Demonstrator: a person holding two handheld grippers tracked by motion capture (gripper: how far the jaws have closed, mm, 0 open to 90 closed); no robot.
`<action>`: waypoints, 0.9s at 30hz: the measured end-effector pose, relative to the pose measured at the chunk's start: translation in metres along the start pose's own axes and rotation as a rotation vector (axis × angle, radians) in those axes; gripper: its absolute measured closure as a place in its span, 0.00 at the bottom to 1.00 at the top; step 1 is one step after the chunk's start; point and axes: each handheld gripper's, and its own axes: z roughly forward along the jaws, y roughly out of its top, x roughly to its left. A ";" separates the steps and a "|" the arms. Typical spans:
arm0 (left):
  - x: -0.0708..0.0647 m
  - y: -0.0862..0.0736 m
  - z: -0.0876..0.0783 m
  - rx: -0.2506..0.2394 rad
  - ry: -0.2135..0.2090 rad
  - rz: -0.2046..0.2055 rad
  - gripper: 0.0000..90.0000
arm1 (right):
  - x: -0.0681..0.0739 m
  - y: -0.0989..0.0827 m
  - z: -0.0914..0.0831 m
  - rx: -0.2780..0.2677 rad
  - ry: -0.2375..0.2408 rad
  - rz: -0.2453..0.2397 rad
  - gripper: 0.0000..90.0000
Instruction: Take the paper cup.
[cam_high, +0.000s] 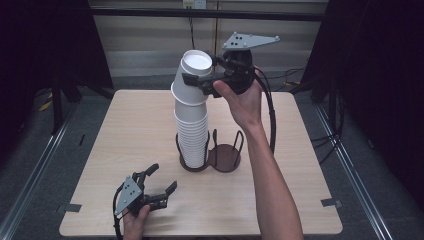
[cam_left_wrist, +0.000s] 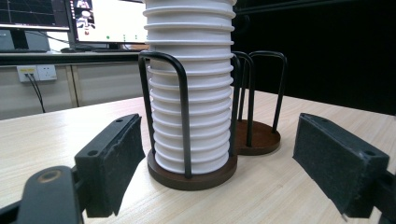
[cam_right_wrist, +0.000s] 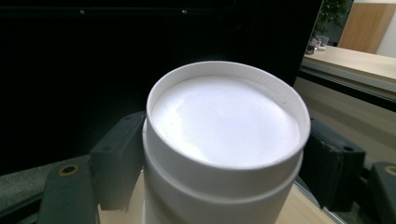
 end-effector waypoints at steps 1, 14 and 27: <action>0.000 0.000 0.000 0.003 -0.001 0.004 0.18 | 0.000 0.000 -0.001 -0.009 0.000 0.002 0.25; 0.000 0.000 0.000 0.002 0.001 0.003 0.18 | -0.001 0.002 -0.014 -0.089 -0.005 0.015 0.25; 0.000 0.000 0.000 0.000 0.000 0.000 0.18 | -0.004 0.001 -0.033 -0.143 0.002 0.041 0.25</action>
